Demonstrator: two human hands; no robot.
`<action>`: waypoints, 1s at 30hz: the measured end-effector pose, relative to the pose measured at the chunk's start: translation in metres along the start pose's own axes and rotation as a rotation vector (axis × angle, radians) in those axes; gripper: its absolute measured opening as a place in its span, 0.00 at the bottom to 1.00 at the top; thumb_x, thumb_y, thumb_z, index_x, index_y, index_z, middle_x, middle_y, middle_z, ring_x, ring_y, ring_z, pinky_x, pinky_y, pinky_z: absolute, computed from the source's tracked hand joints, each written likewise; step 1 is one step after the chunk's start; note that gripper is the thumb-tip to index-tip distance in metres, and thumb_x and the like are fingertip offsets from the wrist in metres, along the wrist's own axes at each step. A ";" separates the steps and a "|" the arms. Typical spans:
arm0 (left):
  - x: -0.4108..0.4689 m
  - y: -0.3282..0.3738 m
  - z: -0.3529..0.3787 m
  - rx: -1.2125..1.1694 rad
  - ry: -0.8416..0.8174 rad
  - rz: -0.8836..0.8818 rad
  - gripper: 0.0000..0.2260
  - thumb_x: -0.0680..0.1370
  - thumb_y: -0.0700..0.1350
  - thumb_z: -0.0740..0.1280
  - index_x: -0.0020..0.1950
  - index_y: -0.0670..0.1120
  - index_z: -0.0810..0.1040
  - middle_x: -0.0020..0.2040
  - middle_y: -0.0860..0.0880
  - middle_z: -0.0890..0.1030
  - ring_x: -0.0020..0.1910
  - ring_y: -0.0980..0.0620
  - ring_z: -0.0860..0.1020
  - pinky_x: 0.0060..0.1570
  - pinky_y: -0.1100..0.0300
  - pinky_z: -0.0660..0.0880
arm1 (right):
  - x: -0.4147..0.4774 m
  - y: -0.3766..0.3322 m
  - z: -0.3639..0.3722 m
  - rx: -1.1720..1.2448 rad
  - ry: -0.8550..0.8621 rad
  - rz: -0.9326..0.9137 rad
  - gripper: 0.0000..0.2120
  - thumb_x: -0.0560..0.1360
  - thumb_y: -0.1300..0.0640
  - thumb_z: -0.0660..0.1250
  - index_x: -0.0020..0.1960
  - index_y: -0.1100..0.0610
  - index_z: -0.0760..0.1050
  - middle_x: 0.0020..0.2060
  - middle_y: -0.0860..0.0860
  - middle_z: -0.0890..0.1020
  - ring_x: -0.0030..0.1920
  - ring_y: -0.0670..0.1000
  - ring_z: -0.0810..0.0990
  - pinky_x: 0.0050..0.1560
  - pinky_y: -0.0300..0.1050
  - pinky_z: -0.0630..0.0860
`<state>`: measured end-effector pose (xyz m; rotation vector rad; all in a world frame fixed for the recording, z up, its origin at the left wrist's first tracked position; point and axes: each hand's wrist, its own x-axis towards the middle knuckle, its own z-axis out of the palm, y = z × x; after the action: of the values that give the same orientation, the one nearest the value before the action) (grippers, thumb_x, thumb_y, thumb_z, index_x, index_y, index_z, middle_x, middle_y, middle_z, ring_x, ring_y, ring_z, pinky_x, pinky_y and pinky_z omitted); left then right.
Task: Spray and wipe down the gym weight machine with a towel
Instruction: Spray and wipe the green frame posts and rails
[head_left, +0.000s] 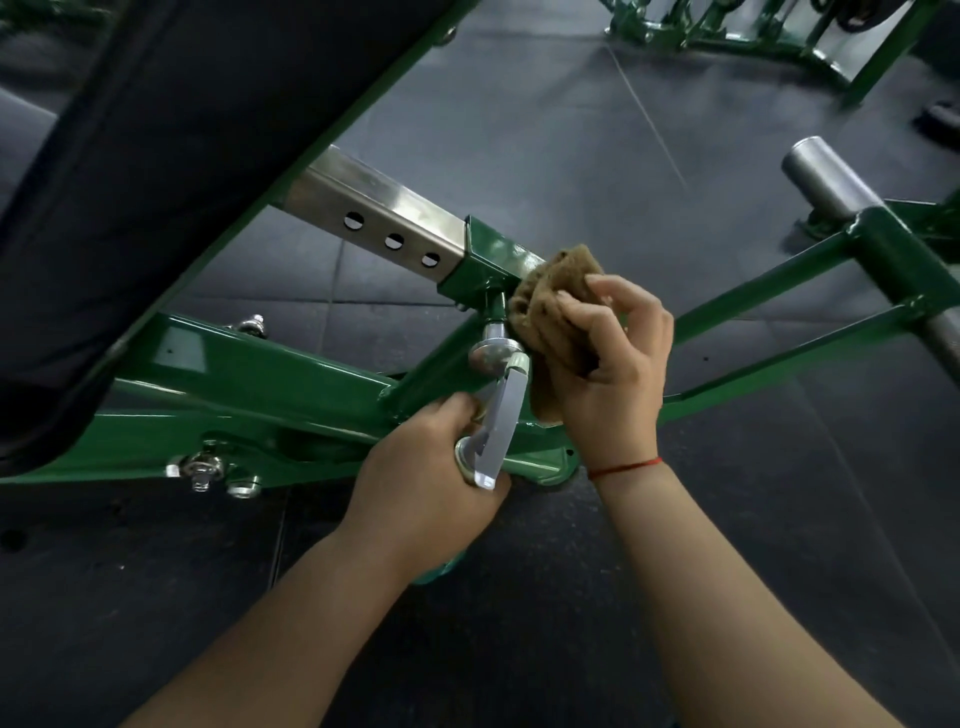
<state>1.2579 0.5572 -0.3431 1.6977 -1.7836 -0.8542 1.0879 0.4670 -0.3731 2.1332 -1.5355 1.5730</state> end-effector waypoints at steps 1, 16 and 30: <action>0.000 0.000 -0.001 -0.004 0.000 -0.001 0.14 0.73 0.47 0.73 0.48 0.59 0.69 0.39 0.59 0.74 0.37 0.62 0.74 0.34 0.70 0.63 | -0.004 0.004 0.000 -0.018 0.010 0.005 0.11 0.72 0.62 0.78 0.53 0.59 0.84 0.59 0.60 0.77 0.58 0.60 0.73 0.60 0.46 0.72; -0.004 -0.007 -0.004 0.032 -0.056 -0.017 0.12 0.74 0.47 0.72 0.51 0.58 0.70 0.41 0.59 0.75 0.38 0.60 0.74 0.35 0.67 0.65 | -0.023 0.014 0.010 -0.273 -0.059 -0.186 0.06 0.69 0.62 0.78 0.43 0.55 0.82 0.56 0.49 0.72 0.57 0.58 0.70 0.53 0.55 0.68; 0.007 -0.001 0.008 0.031 -0.064 -0.011 0.11 0.75 0.49 0.72 0.55 0.56 0.74 0.42 0.58 0.76 0.40 0.60 0.75 0.36 0.66 0.68 | -0.021 0.029 -0.005 -0.193 -0.115 -0.149 0.08 0.67 0.69 0.77 0.43 0.59 0.83 0.54 0.51 0.74 0.55 0.57 0.70 0.51 0.56 0.74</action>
<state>1.2518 0.5510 -0.3496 1.7196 -1.8398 -0.8989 1.0640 0.4693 -0.4000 2.2047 -1.4544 1.2238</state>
